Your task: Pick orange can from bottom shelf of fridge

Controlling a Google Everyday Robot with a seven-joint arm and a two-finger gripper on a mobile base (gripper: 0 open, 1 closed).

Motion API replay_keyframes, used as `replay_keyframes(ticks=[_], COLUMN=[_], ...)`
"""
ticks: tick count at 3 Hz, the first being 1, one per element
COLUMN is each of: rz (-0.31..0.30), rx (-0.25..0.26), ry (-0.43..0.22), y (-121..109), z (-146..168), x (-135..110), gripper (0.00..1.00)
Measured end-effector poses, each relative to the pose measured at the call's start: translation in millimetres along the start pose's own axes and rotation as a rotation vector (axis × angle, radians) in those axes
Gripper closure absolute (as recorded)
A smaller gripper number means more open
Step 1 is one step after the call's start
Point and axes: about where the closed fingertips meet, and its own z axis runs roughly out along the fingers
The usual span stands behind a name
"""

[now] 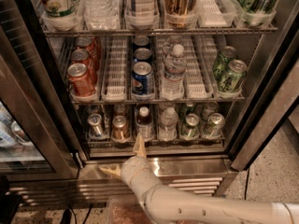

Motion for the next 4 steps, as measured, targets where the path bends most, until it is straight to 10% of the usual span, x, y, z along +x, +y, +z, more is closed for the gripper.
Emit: replay_keyframes(ticks=[1,3,4], rz=[0.034,0.049,0.056], rx=[0.101,0.127,0.154], ry=[-0.004,-0.015,-0.041], y=[-7.6,-6.2,-4.8], z=[-0.8,7.9,25.0], x=[2.2,7.9,12.0], gripper=[0.0,0.0,0.19])
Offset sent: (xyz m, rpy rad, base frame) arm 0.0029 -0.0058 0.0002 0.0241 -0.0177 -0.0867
